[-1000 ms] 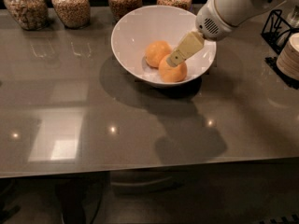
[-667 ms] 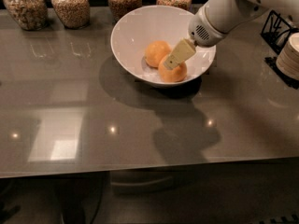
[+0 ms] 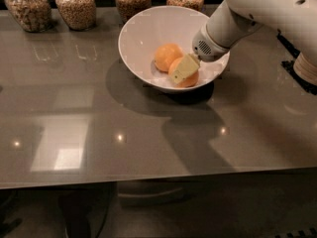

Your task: Pick orange from white bowl

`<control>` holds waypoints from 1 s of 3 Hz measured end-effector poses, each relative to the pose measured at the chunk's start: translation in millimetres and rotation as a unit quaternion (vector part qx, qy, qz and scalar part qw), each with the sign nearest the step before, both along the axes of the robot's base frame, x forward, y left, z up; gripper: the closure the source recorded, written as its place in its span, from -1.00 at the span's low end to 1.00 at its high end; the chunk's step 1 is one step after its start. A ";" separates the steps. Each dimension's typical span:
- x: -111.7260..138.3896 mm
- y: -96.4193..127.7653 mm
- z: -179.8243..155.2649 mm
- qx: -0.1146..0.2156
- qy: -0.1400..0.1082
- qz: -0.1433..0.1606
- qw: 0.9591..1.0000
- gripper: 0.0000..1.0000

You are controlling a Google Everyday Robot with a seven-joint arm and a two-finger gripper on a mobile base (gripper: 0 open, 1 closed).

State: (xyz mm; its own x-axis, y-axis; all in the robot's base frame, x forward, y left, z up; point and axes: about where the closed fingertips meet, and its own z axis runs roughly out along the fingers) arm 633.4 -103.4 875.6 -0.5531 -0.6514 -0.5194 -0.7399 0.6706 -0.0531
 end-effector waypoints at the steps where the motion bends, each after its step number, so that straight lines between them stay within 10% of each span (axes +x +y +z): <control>1: 3.3 0.5 -13.8 -0.004 0.014 -0.004 1.000 -0.62; 3: 7.9 4.8 -23.9 -0.003 0.021 -0.004 1.000 0.23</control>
Offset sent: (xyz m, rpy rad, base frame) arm 0.0139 0.0070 -0.0333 -0.0037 0.0549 -0.0125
